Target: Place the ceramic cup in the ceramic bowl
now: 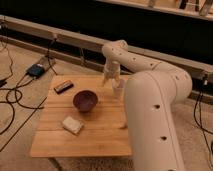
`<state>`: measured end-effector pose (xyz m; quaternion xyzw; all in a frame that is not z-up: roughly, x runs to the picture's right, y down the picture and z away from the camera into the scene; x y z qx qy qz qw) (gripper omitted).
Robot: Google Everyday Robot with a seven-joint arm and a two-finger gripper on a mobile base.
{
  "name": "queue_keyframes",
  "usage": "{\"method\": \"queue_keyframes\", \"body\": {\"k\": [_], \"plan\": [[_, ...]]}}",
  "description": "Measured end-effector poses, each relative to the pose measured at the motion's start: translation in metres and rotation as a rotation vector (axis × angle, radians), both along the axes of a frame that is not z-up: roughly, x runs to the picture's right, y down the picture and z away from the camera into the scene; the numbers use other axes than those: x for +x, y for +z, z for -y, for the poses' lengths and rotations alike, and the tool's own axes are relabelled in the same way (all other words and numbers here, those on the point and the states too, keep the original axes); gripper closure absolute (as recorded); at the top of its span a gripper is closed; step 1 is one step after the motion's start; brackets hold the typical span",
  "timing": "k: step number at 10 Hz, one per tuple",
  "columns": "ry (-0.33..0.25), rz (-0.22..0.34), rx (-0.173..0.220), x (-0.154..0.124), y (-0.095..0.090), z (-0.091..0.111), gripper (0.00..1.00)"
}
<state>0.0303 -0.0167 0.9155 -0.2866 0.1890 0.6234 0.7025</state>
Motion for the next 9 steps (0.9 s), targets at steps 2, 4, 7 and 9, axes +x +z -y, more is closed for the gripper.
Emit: {"method": "queue_keyframes", "body": {"k": [2,4,7,9], "plan": [[-0.001,-0.002,-0.026,-0.001,0.017,-0.007,0.44],[0.003,-0.011,-0.045,0.002,0.025,-0.012,0.66],[0.005,-0.027,-0.028,0.010,0.017,0.002,0.98],[-0.005,-0.032,-0.010,0.013,0.006,0.013,1.00]]}}
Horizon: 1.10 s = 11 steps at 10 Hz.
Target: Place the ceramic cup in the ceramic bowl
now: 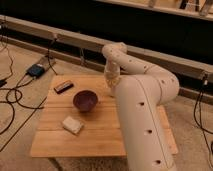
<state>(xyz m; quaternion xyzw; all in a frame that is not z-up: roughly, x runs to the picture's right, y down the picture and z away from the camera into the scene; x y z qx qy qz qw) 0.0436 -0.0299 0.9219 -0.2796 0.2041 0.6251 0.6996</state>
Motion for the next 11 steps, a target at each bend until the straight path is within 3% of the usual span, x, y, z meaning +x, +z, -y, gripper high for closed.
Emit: {"method": "queue_keyframes", "body": {"k": [2,4,8,11], "plan": [[-0.066,0.007,0.026,-0.007,-0.021,0.014,1.00],[-0.175,0.036,0.044,-0.035,-0.042,0.020,1.00],[-0.382,0.099,0.086,-0.101,-0.080,0.017,1.00],[-0.477,0.091,0.091,-0.135,-0.094,0.003,1.00]]}}
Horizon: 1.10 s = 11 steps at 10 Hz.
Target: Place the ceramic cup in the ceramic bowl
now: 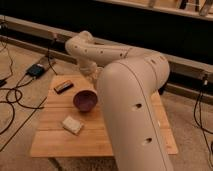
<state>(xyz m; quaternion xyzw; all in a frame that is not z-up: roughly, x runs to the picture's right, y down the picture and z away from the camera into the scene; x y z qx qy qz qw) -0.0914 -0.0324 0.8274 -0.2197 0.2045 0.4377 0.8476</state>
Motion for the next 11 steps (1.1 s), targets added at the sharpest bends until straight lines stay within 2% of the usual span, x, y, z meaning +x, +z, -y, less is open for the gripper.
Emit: {"method": "queue_keyframes", "body": {"k": [3,8,9,11], "plan": [[-0.026,-0.037,-0.019,-0.029,-0.004,-0.027,1.00],[0.034,-0.088,-0.063,-0.064,0.013,-0.076,1.00],[0.044,-0.088,-0.065,-0.070,0.018,-0.082,1.00],[0.050,-0.093,-0.041,-0.074,0.028,-0.088,1.00]]}}
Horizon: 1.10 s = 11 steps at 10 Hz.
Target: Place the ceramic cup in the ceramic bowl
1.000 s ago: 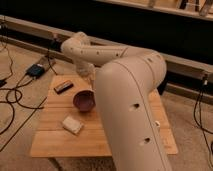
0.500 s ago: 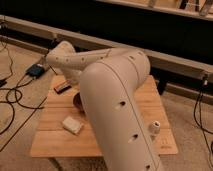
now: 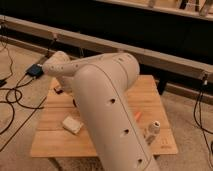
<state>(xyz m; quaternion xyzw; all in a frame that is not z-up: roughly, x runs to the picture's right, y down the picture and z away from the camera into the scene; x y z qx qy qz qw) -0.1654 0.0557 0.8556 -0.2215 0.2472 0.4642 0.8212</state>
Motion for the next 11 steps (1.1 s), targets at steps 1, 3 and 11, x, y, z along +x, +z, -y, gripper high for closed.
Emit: {"method": "queue_keyframes", "body": {"k": [1,3,11], "plan": [[-0.002,-0.003,0.016,0.000,0.005,-0.002,1.00],[-0.013,-0.011,0.058,0.004,0.014,-0.003,0.93],[0.092,0.016,0.034,0.006,0.015,-0.018,0.21]]}}
